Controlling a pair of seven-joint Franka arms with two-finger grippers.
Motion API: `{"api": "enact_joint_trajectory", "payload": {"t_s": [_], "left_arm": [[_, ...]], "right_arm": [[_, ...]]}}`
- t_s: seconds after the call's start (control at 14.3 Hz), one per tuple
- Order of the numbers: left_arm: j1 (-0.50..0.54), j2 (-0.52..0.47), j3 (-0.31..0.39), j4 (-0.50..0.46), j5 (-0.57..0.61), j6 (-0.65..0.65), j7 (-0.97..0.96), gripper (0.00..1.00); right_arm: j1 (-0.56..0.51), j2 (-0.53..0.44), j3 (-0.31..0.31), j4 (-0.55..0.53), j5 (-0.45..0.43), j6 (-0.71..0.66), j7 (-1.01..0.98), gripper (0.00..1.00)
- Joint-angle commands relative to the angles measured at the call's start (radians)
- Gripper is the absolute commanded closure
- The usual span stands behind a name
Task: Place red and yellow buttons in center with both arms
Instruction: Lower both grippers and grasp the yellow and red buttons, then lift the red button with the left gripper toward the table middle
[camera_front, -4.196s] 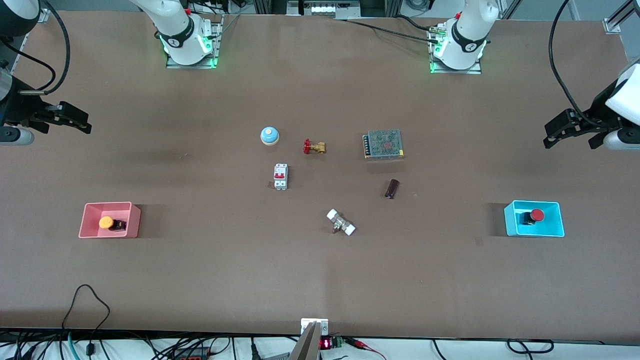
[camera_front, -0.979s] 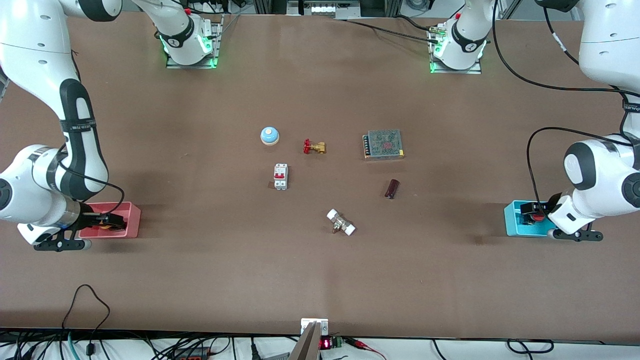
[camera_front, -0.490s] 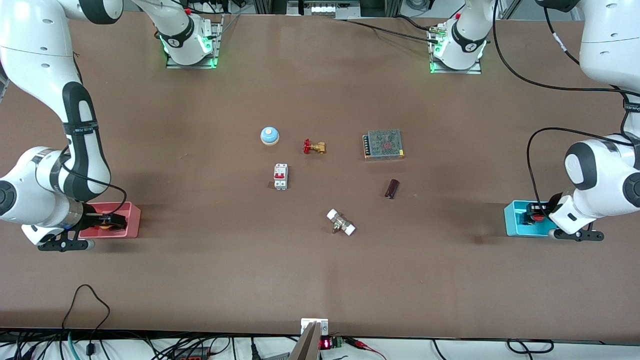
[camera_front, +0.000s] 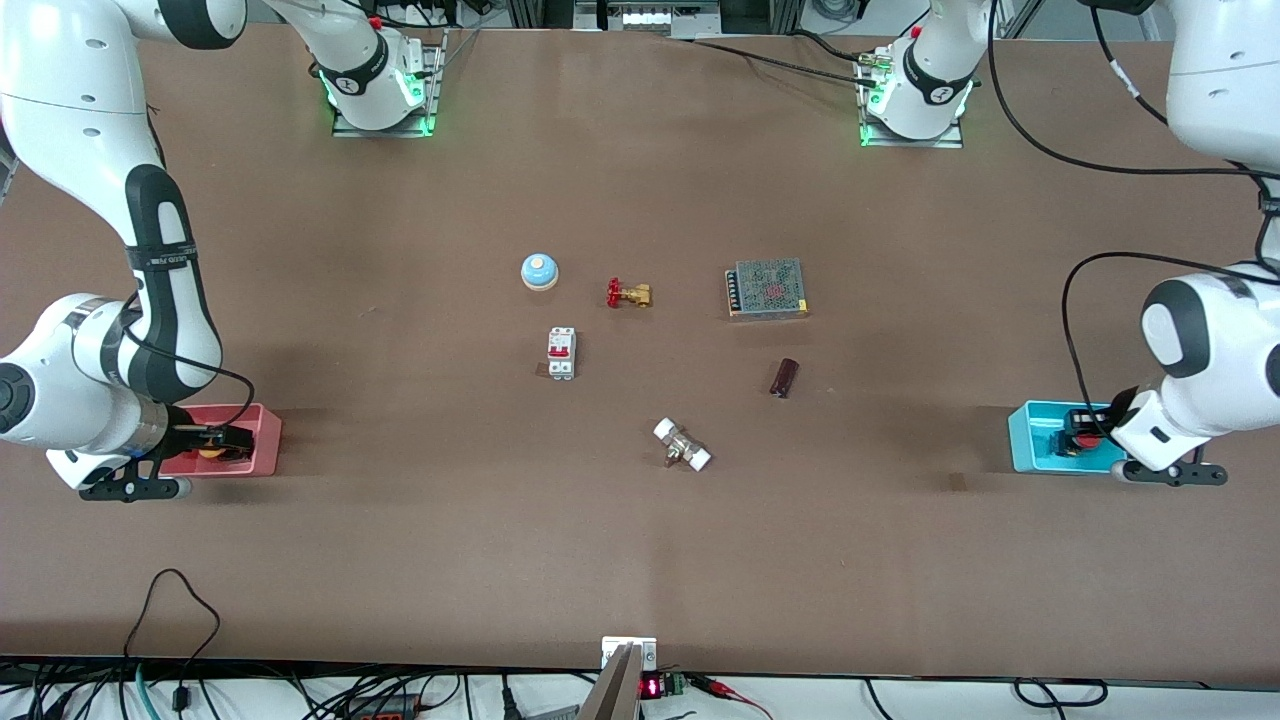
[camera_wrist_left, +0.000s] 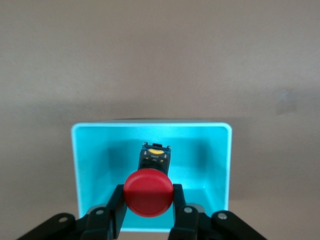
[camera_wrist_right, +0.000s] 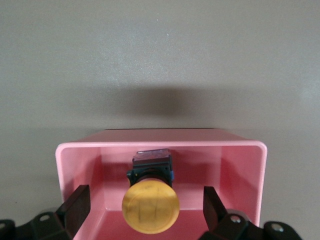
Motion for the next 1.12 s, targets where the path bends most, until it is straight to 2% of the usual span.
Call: {"api": "enact_joint_trajectory", "payload": {"t_s": [0.0,0.21,0.35,0.56,0.7,0.84,1.05], "left_arm": [[-0.006,-0.087,-0.006,-0.008,0.003,-0.064,0.001,0.77],[-0.030,-0.134,-0.016,-0.008,0.003,-0.122,-0.048,0.77],[-0.073,-0.150,-0.019,-0.010,0.003,-0.162,-0.121,0.77],[-0.131,-0.154,-0.022,-0.019,-0.009,-0.179,-0.204,0.77],[-0.167,-0.150,-0.049,-0.024,-0.009,-0.176,-0.299,0.77],[-0.196,-0.133,-0.085,-0.025,-0.009,-0.168,-0.391,0.77],[-0.253,-0.098,-0.106,-0.025,-0.011,-0.149,-0.502,0.77]], "right_arm": [[-0.010,0.029,0.003,0.036,0.009,-0.009,-0.013,0.00],[-0.014,0.035,0.003,0.047,0.009,-0.014,-0.012,0.04],[-0.014,0.037,0.003,0.047,0.009,-0.014,-0.013,0.19],[-0.014,0.040,0.003,0.049,0.009,-0.014,-0.015,0.49],[-0.014,0.040,0.003,0.049,0.009,-0.018,-0.016,0.63],[-0.014,0.037,0.003,0.049,0.008,-0.021,-0.019,0.72],[-0.013,0.019,0.001,0.050,0.006,-0.040,-0.021,0.72]]}}
